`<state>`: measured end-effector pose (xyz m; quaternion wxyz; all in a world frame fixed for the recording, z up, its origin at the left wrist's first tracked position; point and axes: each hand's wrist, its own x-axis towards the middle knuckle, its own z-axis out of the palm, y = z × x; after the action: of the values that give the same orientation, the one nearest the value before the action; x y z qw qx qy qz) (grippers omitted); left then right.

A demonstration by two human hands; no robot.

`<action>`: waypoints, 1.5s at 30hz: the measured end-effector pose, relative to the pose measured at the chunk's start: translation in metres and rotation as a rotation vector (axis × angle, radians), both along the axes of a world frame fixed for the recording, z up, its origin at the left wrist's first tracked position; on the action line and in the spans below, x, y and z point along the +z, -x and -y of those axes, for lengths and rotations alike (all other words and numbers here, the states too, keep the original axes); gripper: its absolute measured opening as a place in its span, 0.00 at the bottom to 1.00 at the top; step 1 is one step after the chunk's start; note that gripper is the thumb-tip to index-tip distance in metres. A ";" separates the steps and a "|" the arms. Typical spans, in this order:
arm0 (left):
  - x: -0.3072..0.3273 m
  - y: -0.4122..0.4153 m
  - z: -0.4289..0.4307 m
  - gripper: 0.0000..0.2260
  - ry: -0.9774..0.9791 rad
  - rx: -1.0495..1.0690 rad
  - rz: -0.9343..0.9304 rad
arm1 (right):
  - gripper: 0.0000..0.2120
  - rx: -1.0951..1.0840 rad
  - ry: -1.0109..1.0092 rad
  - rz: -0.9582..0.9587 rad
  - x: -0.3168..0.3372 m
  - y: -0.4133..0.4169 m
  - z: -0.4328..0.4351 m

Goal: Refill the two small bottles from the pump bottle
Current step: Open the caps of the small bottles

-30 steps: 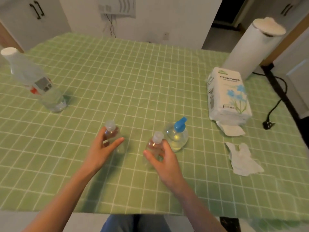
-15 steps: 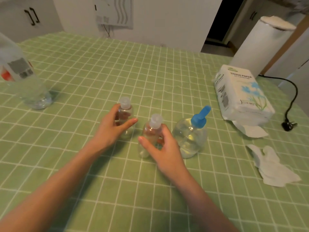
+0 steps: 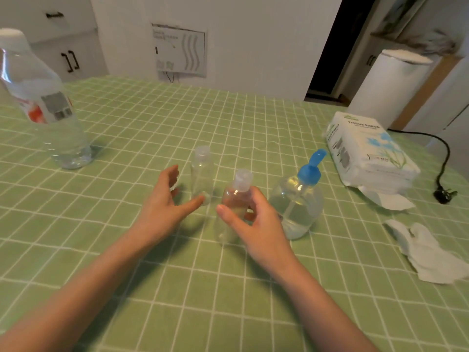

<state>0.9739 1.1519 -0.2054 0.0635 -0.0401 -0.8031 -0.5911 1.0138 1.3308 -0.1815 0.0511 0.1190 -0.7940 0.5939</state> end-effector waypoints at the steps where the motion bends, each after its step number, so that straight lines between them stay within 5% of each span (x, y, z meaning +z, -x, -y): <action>1: -0.002 -0.008 0.006 0.35 -0.011 0.022 -0.013 | 0.11 0.006 -0.003 0.009 0.000 0.001 0.003; 9: 0.019 -0.074 -0.024 0.30 -0.010 -0.223 -0.075 | 0.13 0.080 0.089 0.062 0.000 -0.008 0.021; 12: 0.014 -0.080 -0.033 0.23 0.004 -0.147 -0.161 | 0.10 0.104 0.036 0.049 0.000 -0.019 0.028; 17: 0.007 -0.080 -0.024 0.15 0.127 -0.065 -0.227 | 0.22 -0.014 -0.129 -0.036 0.027 -0.018 0.017; 26: 0.003 -0.068 -0.014 0.22 0.185 -0.072 -0.291 | 0.17 0.009 -0.252 -0.164 0.040 -0.019 0.014; 32: -0.003 -0.065 -0.006 0.15 0.105 -0.188 -0.298 | 0.04 0.199 -0.303 -0.143 0.047 -0.022 0.005; 38: -0.007 -0.064 -0.004 0.16 0.174 -0.146 -0.320 | 0.21 0.183 -0.285 -0.045 0.051 -0.020 -0.001; 43: -0.008 -0.064 -0.003 0.16 0.221 -0.133 -0.326 | 0.06 0.161 -0.362 -0.097 0.049 -0.018 -0.001; 45: -0.008 -0.064 -0.003 0.16 0.232 -0.125 -0.326 | 0.09 0.182 -0.352 -0.092 0.049 -0.019 -0.001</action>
<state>1.0378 1.1548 -0.2131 0.1509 -0.1918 -0.8408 -0.4832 1.0325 1.3315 -0.1322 0.0117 0.2243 -0.8685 0.4419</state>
